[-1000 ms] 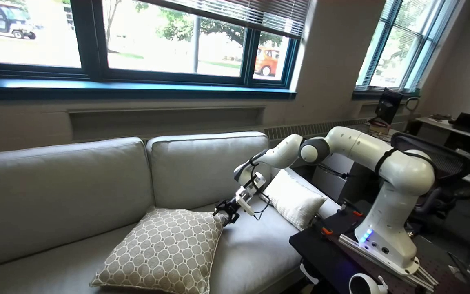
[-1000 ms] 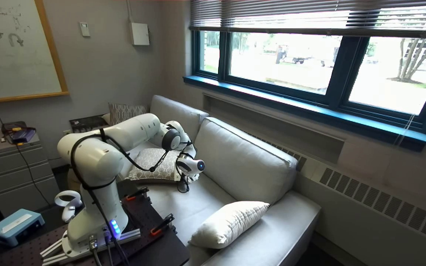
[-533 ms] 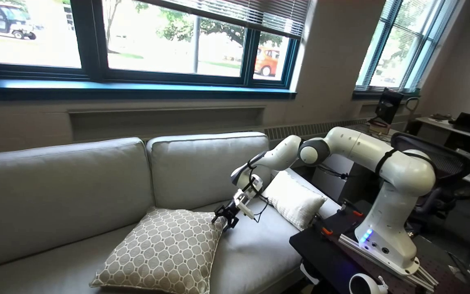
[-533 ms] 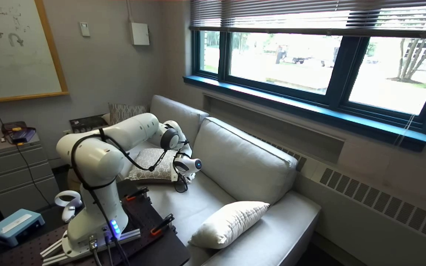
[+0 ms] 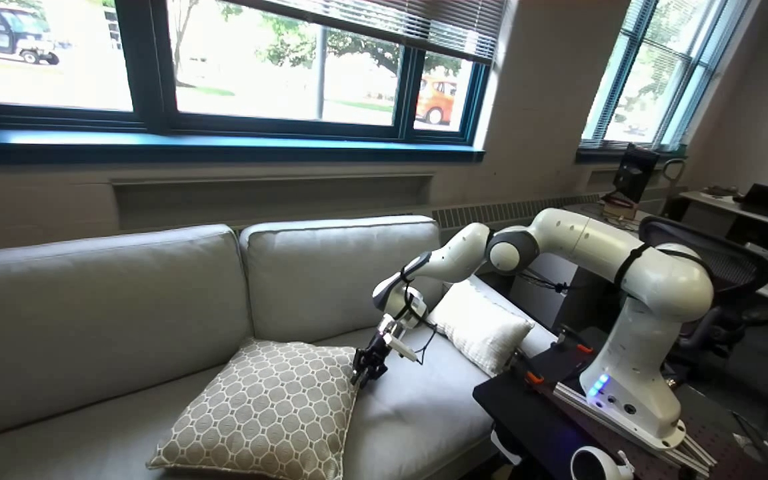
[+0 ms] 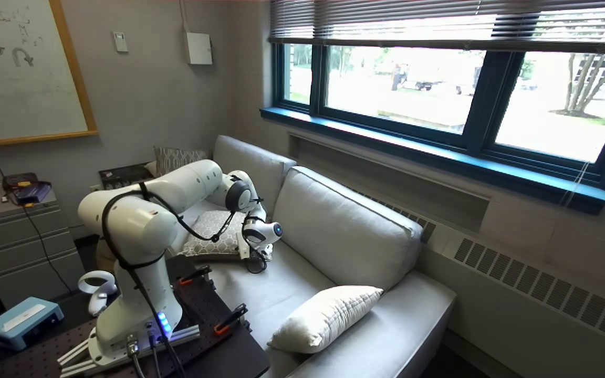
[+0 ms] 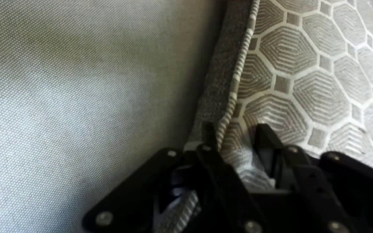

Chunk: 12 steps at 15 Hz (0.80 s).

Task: Put the two pillows on the right end of the chair

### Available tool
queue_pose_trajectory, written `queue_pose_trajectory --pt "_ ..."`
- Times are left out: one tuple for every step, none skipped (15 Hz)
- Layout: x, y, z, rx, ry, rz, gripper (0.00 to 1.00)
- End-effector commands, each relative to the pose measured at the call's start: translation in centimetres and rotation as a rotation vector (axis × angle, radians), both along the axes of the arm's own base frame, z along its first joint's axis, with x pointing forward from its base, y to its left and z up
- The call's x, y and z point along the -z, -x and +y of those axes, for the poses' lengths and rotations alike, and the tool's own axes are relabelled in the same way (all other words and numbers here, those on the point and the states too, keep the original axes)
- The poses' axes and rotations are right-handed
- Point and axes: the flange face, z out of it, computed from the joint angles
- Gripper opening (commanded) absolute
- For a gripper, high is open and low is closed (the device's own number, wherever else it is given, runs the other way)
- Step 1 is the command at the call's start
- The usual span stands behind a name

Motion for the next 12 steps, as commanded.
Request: queue_pose_trajectory --pt "-0.2 0.0 0.8 -0.019 0.02 -0.009 0.06" --pt "-0.2 -0.1 0.8 -0.019 0.021 -0.019 0.01" --pt "-0.5 -0.3 0.7 -0.02 0.027 -0.032 0.0" --pt "-0.5 -0.5 0.6 -0.022 0.038 -0.051 0.0" --pt "-0.5 -0.8 0.6 -0.024 0.048 -0.071 0.0" --pt "-0.6 -1.2 0.5 -0.02 0.061 -0.091 0.01" --pt "-0.7 -1.5 0.2 -0.021 0.081 -0.106 0.01" --pt "-0.9 -2.0 -0.2 -0.018 0.109 -0.131 0.01" --pt "-1.1 -2.7 -0.9 -0.012 0.142 -0.161 0.01" --pt "-1.3 -3.3 -1.5 -0.004 0.174 -0.19 0.01" --pt "-1.4 -4.2 -3.0 0.019 0.208 -0.223 0.01" --pt "-1.5 -5.0 -4.6 0.048 0.229 -0.245 0.01"
